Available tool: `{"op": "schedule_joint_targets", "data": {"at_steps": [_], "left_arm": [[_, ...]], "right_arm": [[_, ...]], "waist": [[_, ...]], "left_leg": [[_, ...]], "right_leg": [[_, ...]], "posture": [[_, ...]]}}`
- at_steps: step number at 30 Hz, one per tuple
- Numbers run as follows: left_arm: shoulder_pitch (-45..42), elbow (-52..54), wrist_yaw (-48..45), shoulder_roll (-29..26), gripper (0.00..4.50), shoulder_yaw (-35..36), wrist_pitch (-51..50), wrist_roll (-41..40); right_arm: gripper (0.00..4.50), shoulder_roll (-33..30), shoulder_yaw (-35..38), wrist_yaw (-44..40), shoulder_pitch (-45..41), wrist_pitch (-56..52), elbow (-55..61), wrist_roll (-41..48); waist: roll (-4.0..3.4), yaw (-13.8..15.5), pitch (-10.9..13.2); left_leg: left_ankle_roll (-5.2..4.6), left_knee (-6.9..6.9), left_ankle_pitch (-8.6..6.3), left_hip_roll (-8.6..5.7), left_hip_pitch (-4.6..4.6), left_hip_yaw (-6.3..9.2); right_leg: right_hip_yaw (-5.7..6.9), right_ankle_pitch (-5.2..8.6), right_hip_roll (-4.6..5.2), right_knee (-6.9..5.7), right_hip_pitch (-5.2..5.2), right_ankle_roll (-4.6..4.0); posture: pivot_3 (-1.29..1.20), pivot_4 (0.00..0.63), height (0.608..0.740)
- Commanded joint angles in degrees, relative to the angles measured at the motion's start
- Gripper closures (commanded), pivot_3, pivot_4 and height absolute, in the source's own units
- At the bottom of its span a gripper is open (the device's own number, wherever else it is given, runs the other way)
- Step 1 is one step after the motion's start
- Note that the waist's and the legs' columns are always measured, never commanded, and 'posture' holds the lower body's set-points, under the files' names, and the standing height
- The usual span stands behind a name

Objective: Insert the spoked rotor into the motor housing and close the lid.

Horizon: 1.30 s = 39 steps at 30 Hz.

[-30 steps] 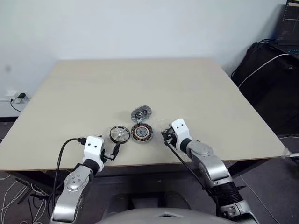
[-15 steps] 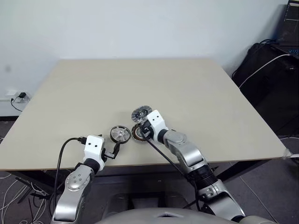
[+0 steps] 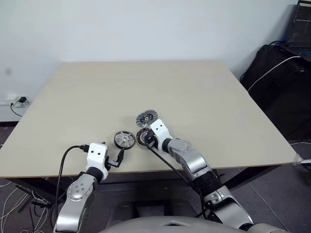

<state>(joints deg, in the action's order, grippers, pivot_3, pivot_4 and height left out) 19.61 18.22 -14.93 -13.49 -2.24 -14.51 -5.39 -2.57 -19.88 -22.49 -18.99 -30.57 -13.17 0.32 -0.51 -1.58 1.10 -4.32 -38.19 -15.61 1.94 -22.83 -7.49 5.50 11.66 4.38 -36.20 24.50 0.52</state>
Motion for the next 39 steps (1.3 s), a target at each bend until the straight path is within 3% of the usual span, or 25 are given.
{"op": "schedule_joint_targets", "data": {"at_steps": [1, 8, 17, 20, 23, 32, 39], "left_arm": [[-0.80, 2.52, 0.08, 0.23, 0.00, 0.52, 1.32, -0.24], [-0.75, 2.54, 0.15, 0.34, 0.00, 0.50, 1.30, -0.28], [-0.33, 2.70, 0.32, 0.57, 0.00, 0.47, 1.31, -0.31], [-0.23, 2.70, 0.28, 0.61, 0.00, 0.46, 1.30, -0.32], [-0.35, 2.53, 0.22, 0.69, 0.00, 0.33, 1.31, -0.23], [-0.78, 2.25, 0.20, 0.88, 0.00, 0.16, 1.34, -0.07], [-0.36, 2.57, 0.39, 0.94, 0.00, 0.50, 1.36, -0.15]], "right_arm": [[3.82, 0.48, 0.37, 0.05, -1.41, 0.93, -0.67, -0.41], [3.82, 0.70, 0.54, 0.21, -1.99, 1.73, -2.32, -0.76], [0.84, -0.93, 0.72, -3.15, -0.49, 1.11, 3.80, 0.90], [0.84, -1.64, 0.97, -4.48, 0.25, -0.05, 7.79, 2.13], [1.52, -1.69, 1.51, -3.98, 0.54, -1.16, 10.00, 2.42], [4.48, -1.42, -0.41, 0.61, -0.58, -2.72, 7.87, -1.58], [4.48, -0.97, -1.40, 1.10, -1.47, -2.54, 6.01, -3.09]], "waist": [[0.00, 0.00, 0.00], [0.01, -0.02, -0.01], [0.00, -0.08, -0.01], [0.00, -0.09, 0.00], [0.00, -0.09, 0.00], [0.00, 0.01, 0.00], [0.00, 0.00, 0.00]], "left_leg": [[0.00, 0.00, 0.00, 0.00, 0.00, 0.00], [-0.01, 0.00, 0.00, 0.01, 0.04, 0.00], [-0.02, 0.01, -0.01, 0.03, 0.06, 0.01], [-0.03, 0.01, -0.02, 0.03, 0.04, 0.01], [-0.03, 0.01, -0.02, 0.05, 0.04, 0.02], [-0.02, 0.01, -0.02, 0.06, 0.04, 0.03], [-0.02, 0.00, -0.01, 0.06, 0.05, 0.02]], "right_leg": [[0.00, 0.00, 0.00, 0.00, 0.00, 0.00], [0.00, 0.01, 0.00, -0.07, 0.00, -0.02], [0.00, 0.05, 0.00, -0.14, 0.02, -0.08], [-0.01, 0.06, 0.00, -0.16, 0.05, -0.10], [0.00, 0.08, 0.00, -0.18, 0.05, -0.12], [0.00, 0.11, 0.00, -0.20, 0.06, -0.17], [0.01, 0.11, 0.00, -0.23, 0.06, -0.17]], "posture": [[0.00, 0.000, 0.740], [0.00, 0.000, 0.740], [0.00, 0.000, 0.740], [0.00, 0.000, 0.740], [0.00, 0.000, 0.740], [0.00, 0.000, 0.740], [0.00, 0.000, 0.740]]}}
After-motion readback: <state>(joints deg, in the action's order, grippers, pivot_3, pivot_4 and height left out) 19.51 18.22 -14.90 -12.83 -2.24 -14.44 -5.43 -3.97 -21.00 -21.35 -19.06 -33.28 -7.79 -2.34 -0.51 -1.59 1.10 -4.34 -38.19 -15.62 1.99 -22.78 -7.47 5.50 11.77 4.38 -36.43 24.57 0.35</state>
